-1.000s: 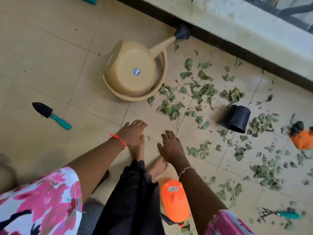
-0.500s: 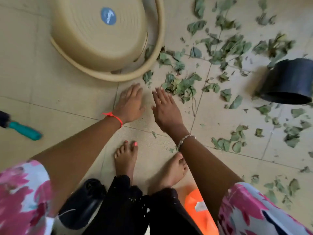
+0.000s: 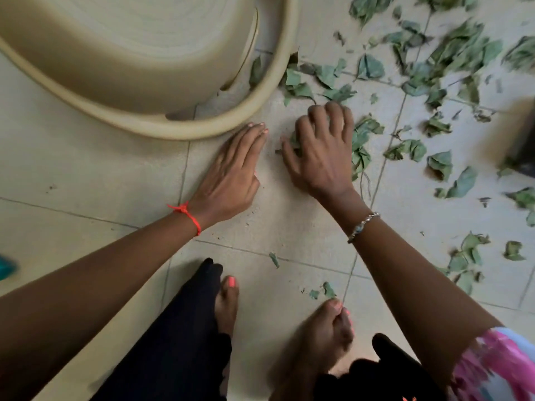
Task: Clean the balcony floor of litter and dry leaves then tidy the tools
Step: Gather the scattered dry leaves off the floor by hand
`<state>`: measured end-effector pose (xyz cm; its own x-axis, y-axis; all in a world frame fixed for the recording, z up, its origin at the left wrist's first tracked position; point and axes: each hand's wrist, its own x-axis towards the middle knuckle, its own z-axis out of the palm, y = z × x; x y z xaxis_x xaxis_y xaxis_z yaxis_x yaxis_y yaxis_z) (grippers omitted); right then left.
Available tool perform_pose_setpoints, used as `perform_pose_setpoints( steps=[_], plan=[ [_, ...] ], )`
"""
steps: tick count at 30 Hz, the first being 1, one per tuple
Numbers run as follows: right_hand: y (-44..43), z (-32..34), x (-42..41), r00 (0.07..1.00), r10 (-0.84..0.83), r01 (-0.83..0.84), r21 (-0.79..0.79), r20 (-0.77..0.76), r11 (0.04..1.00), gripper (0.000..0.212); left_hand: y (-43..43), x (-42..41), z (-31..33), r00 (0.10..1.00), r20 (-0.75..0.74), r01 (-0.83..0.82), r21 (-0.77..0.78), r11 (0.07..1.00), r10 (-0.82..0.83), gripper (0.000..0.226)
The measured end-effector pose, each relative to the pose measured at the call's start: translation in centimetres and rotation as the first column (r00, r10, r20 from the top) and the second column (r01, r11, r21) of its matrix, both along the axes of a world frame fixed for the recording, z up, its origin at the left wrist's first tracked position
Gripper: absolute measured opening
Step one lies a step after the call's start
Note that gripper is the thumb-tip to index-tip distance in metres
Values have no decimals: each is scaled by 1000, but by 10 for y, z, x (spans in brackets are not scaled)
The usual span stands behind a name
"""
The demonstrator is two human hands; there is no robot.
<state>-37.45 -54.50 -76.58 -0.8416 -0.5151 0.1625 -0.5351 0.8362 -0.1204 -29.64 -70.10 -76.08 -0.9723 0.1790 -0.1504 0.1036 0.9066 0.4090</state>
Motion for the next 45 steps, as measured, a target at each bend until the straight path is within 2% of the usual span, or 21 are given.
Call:
perform_pose_setpoints(
  steps=[4, 7, 9, 12, 18, 20, 22, 24, 26, 28, 34, 35, 37, 39, 41, 45],
  plan=[
    [-19, 5, -28, 1000, -21, 25, -241, 22, 970, 25, 8, -15, -6, 998, -4, -62, 24, 998, 62, 63],
    [-41, 15, -50, 994, 24, 20, -384, 109, 923, 28, 9, -18, -11, 999, -23, -42, 0, 999, 42, 59],
    [-54, 20, -62, 982, 38, 24, -323, 184, 946, 36, 7, -18, -13, 999, -49, -23, 11, 1000, 24, 55],
    [-70, 21, -76, 957, 6, 40, -151, 290, 988, 46, 5, -18, -14, 998, -62, -25, 22, 999, 26, 53],
    [-89, 20, -96, 974, -49, 57, -29, 220, 998, 15, 3, -19, -16, 996, -91, 0, 31, 1000, 3, 50],
    [-86, 21, -103, 965, -36, 65, -104, 259, 992, 14, 3, -19, -17, 996, -89, 2, 30, 1000, 1, 50],
    [-73, 25, -111, 929, -27, 144, -295, 368, 945, 15, 3, -19, -18, 997, -81, 2, 26, 1000, 1, 50],
    [-49, 29, -116, 894, -47, 293, -504, 445, 813, 18, 3, -19, -19, 996, -85, 8, 24, 1000, -6, 50],
    [-23, 23, -116, 899, -112, 368, -593, 423, 717, 17, 3, -17, -22, 995, -98, 17, 24, 1000, -15, 49],
    [-5, 12, -110, 920, -127, 335, -578, 370, 744, 15, 2, -15, -24, 995, -99, 17, 27, 1000, -14, 49],
    [-9, 2, -81, 894, 185, 85, -560, 408, 824, 39, 2, -16, -25, 994, -112, 3, 106, 994, 9, 53],
    [-11, -1, -78, 902, 193, 46, -528, 387, 848, 43, 3, -16, -25, 994, -112, -3, 125, 992, 17, 54],
    [-17, -6, -72, 923, 174, 8, -468, 343, 884, 64, 3, -16, -23, 993, -115, -15, 150, 989, 33, 56],
    [-23, -10, -70, 935, 129, 47, -477, 329, 878, 81, 3, -16, -23, 992, -115, -25, 166, 986, 45, 57],
    [-30, -12, -67, 940, 74, 130, -550, 333, 825, 80, 3, -15, -23, 992, -114, -30, 177, 984, 50, 58],
    [-33, -12, -61, 935, 40, 229, -683, 353, 694, 51, 3, -14, -25, 992, -112, -34, 180, 983, 55, 60]
  ],
)
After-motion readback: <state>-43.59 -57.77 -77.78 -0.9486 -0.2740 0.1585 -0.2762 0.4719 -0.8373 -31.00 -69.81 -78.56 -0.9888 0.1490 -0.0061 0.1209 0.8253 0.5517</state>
